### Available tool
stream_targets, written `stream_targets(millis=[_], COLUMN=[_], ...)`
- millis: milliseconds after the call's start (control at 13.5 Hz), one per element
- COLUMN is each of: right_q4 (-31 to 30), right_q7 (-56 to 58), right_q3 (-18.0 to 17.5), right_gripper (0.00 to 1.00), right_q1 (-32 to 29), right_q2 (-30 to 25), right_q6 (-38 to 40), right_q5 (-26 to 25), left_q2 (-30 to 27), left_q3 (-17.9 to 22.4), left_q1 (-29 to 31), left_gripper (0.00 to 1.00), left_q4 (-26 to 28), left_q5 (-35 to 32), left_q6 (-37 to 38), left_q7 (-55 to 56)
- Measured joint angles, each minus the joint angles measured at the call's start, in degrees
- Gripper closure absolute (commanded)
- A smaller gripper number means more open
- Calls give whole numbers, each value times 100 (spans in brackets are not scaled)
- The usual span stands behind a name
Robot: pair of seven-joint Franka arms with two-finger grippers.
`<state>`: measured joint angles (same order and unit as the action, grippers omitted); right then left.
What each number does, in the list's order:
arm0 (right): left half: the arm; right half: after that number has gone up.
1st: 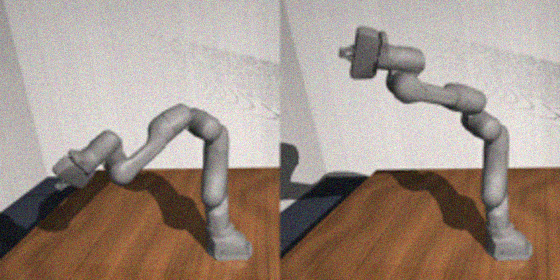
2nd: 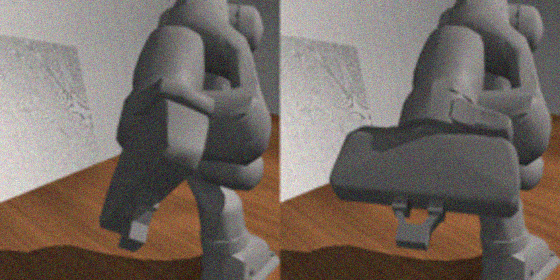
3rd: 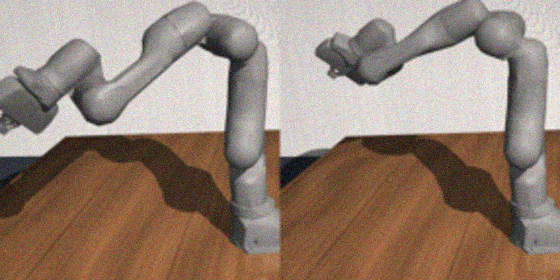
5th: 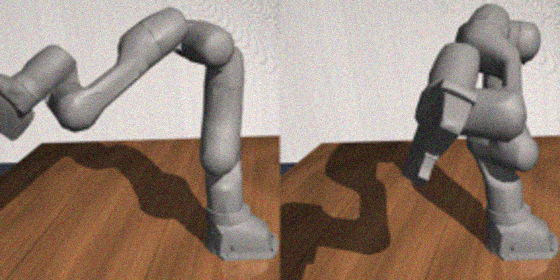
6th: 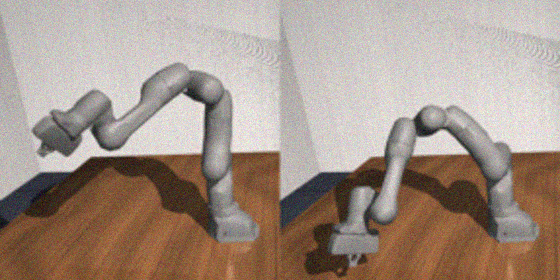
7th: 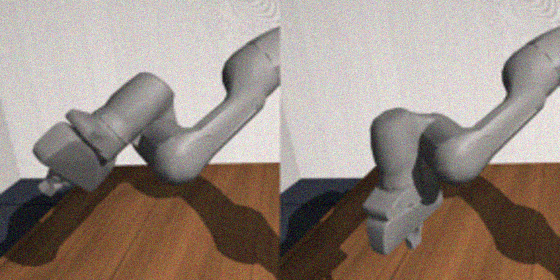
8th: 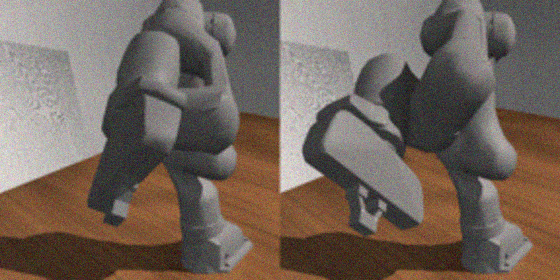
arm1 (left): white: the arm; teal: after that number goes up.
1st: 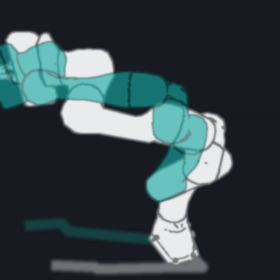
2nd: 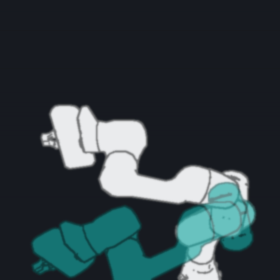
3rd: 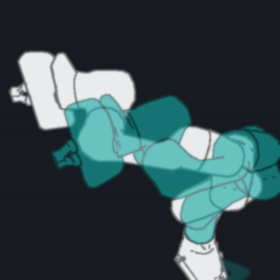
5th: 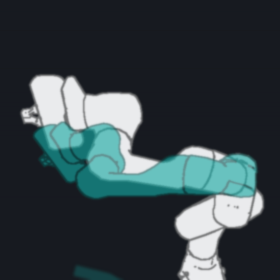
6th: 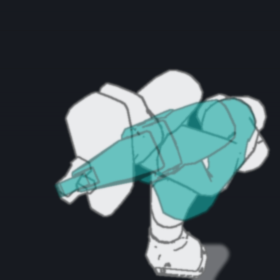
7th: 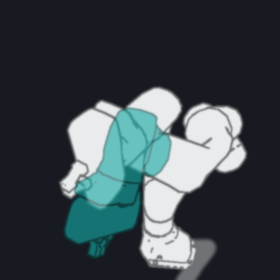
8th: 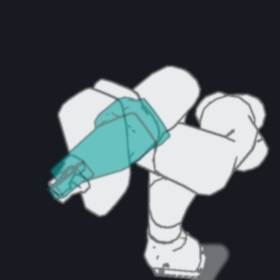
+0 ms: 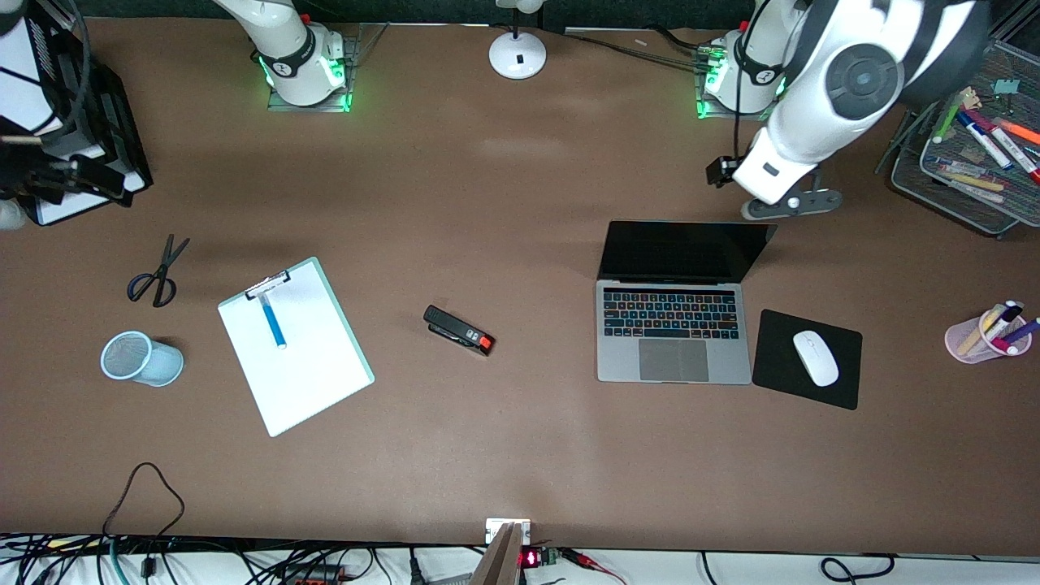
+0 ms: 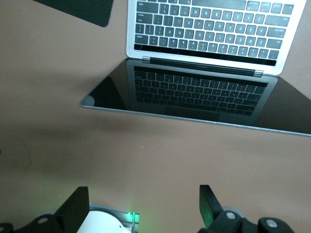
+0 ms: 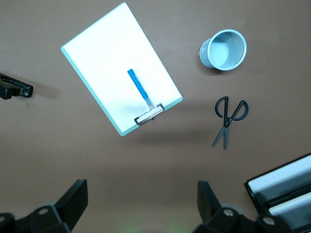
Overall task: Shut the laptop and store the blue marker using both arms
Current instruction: 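Move the left gripper to the laptop lid while the right gripper reaches the marker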
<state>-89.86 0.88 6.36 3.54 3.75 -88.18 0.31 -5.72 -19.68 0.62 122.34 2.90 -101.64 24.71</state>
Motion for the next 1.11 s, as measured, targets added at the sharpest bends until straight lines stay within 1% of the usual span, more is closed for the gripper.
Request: stream_targets(millis=[74, 222, 444, 739, 1109], right_q4=[0, -1, 0, 2, 2], right_q7=[0, 4, 2, 28, 836], right_q3=[0, -7, -12, -12, -13], right_gripper=[0, 0, 0, 0, 0], right_q1=[1, 65, 294, 363, 375], right_q2=[64, 218, 521, 912, 1430], right_q6=[-62, -275, -627, -1018, -1387], right_q5=[0, 5, 6, 6, 7], left_q2=[2, 37, 259, 681, 730], left_q3=[-18, -32, -45, -46, -49], left_q1=[0, 0, 1, 7, 8], left_gripper=[0, 0, 0, 0, 0], left_q4=[161, 316, 403, 410, 410], left_q5=[0, 0, 0, 0, 1], left_q6=[-209, -389, -644, -1108, -1429], left_q7=[2, 2, 2, 2, -1])
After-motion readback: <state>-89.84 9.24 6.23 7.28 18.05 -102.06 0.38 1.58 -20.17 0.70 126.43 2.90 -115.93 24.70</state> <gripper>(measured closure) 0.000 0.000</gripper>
